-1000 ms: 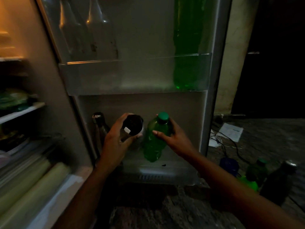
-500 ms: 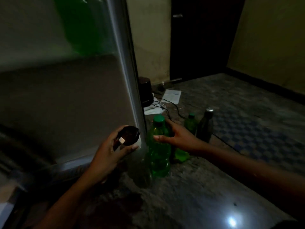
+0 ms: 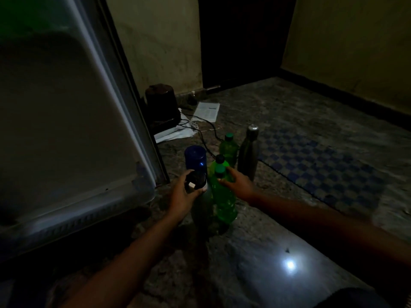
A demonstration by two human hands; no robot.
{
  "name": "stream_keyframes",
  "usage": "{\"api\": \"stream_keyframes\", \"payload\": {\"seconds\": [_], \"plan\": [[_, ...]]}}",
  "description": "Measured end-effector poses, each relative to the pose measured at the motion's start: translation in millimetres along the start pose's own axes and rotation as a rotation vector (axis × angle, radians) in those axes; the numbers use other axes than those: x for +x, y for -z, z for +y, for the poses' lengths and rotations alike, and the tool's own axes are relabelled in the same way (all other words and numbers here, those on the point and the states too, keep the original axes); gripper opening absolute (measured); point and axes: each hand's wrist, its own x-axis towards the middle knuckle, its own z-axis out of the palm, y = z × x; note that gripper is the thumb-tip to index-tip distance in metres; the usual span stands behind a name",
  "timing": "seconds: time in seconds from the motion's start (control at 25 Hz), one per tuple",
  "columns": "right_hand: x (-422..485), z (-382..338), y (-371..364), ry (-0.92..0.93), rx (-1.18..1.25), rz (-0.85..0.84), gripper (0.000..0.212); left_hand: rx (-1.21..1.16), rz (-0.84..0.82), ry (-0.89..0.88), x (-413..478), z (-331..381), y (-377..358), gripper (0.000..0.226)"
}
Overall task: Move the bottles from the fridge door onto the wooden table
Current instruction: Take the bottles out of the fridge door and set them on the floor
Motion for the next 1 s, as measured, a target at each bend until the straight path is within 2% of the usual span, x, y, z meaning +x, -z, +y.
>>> {"api": "stream_keyframes", "payload": {"seconds": [0.12, 0.28, 0.44, 0.6, 0.8, 0.92, 1.0], "plan": [[17.7, 20.0, -3.5, -0.055, -0.007, 0.026, 0.059, -0.019, 0.107, 0.051, 11.8, -10.2, -20.1, 0.060], [29.8, 36.1, -8.5, -0.039, -0.037, 0.056, 0.056, -0.075, 0.245, 0.149, 21.6, -23.6, -40.4, 0.059], [35.8, 41.5, -9.6, -0.033, -0.004, 0.086, 0.057, -0.048, 0.189, 0.182, 32.4, -39.8, -43.6, 0.060], [35.6, 41.5, -14.4, -0.045, 0.025, 0.118, 0.049, -0.010, 0.131, 0.186, 43.1, -47.8, -35.7, 0.062], [25.3, 42.9, -10.2, -0.090, -0.002, 0.191, 0.043, -0.032, -0.005, 0.244, 37.2, -55.9, -29.7, 0.061], [9.0, 47.7, -11.3, -0.153, 0.026, 0.204, 0.034, -0.053, 0.024, 0.265, 28.7, -56.4, -29.1, 0.060], [-5.5, 41.1, -18.1, -0.179, 0.064, 0.146, 0.031, -0.076, 0.051, 0.306, 21.3, -51.5, -27.6, 0.059]]}}
